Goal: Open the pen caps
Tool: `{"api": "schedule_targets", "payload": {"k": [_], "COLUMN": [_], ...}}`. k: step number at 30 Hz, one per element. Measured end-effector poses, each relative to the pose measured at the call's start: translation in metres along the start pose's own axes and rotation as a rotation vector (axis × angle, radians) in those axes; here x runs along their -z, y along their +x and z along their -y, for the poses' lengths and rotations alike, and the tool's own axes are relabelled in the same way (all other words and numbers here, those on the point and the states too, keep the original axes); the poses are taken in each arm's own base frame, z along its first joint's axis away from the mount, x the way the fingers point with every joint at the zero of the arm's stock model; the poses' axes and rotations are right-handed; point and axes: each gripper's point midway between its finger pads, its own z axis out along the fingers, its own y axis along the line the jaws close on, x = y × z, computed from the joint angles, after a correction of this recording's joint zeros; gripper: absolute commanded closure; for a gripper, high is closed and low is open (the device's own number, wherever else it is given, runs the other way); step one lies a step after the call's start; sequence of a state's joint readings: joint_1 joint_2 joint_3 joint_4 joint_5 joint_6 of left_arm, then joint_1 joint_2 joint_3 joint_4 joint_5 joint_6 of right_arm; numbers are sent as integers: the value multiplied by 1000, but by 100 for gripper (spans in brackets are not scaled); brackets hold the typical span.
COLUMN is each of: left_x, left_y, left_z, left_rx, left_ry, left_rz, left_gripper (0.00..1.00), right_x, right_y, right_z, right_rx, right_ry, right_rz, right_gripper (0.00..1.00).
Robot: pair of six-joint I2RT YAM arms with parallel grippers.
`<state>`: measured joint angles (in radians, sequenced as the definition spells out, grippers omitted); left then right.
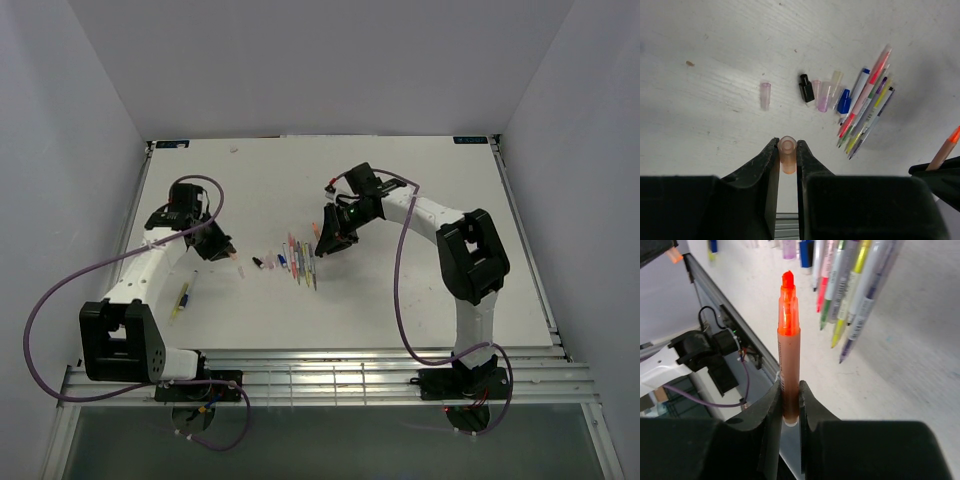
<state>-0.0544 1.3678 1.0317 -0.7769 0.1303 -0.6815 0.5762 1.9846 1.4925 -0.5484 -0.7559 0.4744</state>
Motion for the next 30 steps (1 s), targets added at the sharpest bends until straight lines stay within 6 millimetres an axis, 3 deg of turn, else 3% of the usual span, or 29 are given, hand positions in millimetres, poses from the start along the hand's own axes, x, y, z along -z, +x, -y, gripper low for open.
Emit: {"api": "schedule_targets", "payload": {"k": [11,18,30], "left_x": [-15,-28,-60], "left_y": [39,49,63], "left_z": [-34,-42,-58], "left_rx": [-1,-1,19], "left_ry": [-69,-97,-176], "left_rz": [-88,-129,-224], "left_gripper": [100,91,89], "right_x": [-6,-17,-19], "right_y": [0,3,2], "right_z": [47,70,75], "right_rx": [32,18,31], "right_ry": [150,191,192], "right_rz": [3,-25,-27], "right_gripper": [92,91,88]}}
